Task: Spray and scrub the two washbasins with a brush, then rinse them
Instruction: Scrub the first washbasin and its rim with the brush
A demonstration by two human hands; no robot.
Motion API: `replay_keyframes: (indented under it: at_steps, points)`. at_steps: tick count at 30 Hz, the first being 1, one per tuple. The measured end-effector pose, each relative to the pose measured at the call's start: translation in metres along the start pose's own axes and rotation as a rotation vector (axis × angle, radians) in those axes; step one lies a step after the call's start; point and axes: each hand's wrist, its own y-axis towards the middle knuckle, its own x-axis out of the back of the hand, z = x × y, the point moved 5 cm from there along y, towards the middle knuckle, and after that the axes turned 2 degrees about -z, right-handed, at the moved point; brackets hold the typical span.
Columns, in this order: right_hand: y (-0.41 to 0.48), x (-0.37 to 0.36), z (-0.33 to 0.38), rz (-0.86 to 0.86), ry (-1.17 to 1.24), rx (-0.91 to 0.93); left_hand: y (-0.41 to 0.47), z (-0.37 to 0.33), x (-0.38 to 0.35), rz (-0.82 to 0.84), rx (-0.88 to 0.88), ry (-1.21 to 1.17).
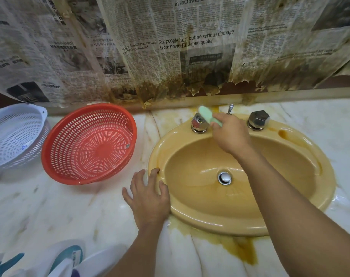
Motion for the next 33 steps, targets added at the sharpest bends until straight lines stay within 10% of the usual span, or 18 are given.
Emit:
replay_keyframes:
  at_steps: [5, 33]
  points:
    - [0.003, -0.005, -0.009, 0.213, 0.042, 0.027, 0.0, 0.001, 0.001, -0.009, 0.0, -0.01]
    - [-0.012, -0.043, -0.002, 0.094, -0.311, 0.241, 0.0, 0.001, 0.0, -0.01, 0.001, -0.005]
